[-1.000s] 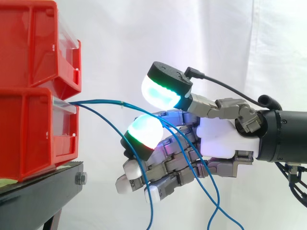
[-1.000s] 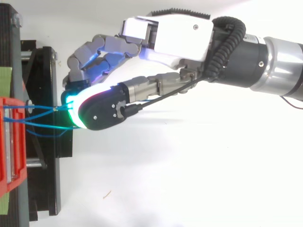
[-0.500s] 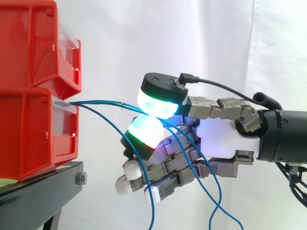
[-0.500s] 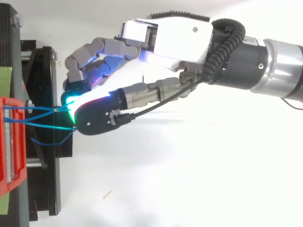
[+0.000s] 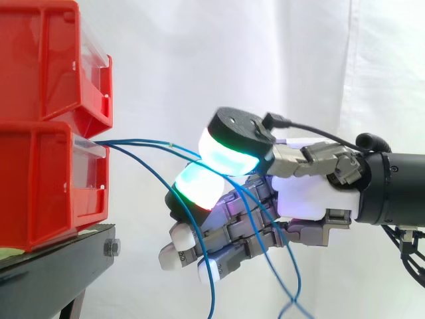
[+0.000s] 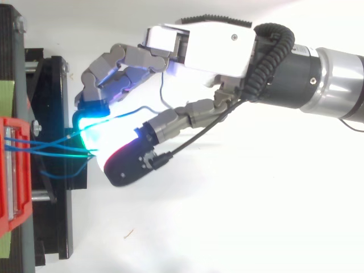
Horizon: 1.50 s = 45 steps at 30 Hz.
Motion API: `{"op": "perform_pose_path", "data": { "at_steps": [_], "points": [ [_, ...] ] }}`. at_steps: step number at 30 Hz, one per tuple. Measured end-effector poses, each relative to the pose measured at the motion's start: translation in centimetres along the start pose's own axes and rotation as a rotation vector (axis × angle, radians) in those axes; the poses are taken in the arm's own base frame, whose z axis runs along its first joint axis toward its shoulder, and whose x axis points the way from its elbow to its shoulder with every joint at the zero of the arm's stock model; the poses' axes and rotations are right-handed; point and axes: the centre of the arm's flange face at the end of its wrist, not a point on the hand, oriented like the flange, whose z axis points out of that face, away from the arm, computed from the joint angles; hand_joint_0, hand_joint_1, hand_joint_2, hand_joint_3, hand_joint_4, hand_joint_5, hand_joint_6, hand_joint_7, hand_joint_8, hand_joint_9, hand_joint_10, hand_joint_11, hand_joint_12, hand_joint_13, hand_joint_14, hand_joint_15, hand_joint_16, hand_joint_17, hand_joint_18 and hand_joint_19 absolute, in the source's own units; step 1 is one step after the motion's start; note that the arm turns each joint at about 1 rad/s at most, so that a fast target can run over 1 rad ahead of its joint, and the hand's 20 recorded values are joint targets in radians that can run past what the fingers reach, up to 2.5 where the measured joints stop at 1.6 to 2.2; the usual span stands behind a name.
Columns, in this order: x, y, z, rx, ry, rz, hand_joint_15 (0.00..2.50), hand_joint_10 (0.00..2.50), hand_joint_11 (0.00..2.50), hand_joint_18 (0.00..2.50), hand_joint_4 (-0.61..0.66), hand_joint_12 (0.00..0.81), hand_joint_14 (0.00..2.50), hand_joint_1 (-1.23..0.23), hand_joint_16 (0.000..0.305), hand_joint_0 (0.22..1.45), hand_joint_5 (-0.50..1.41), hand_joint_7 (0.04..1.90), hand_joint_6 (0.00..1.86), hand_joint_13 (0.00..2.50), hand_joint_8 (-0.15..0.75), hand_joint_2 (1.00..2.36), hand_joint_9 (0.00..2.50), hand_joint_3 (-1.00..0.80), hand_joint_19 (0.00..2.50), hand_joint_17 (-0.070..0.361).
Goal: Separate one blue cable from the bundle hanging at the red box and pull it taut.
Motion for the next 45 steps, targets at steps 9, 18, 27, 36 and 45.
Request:
{"op": "perform_pose_path", "data": {
  "at_steps": [9,18,27,36,45],
  "points": [
    [-0.04,-0.04,-0.02,0.002,0.000,-0.010,0.18,0.01,0.59,0.69,0.22,0.307,0.01,-0.42,0.037,0.56,-0.15,0.96,0.83,0.60,0.359,1.00,0.95,-0.50,0.34,0.084],
    [-0.04,-0.02,0.00,0.000,-0.002,-0.010,0.19,0.01,0.62,0.69,0.20,0.319,0.01,-0.76,0.038,0.63,-0.19,0.94,0.85,0.58,0.347,1.01,0.87,-0.32,0.34,0.085],
    [0.06,0.04,0.02,-0.002,-0.001,-0.012,0.17,0.01,0.68,0.73,0.19,0.329,0.01,-0.99,0.040,0.75,-0.20,0.91,0.88,0.60,0.317,1.00,0.82,-0.50,0.24,0.089],
    [0.04,0.02,0.02,-0.002,-0.002,-0.012,0.19,0.01,0.69,0.73,0.22,0.366,0.01,-1.04,0.047,0.46,-0.19,0.87,0.88,0.59,0.344,1.00,0.82,-0.50,0.25,0.107],
    [0.02,-0.01,-0.01,0.001,-0.001,-0.013,0.20,0.01,0.59,0.72,0.22,0.340,0.01,-0.42,0.043,0.52,-0.11,1.01,0.71,0.61,0.353,1.00,0.94,-0.50,0.36,0.096]
  ]
}}
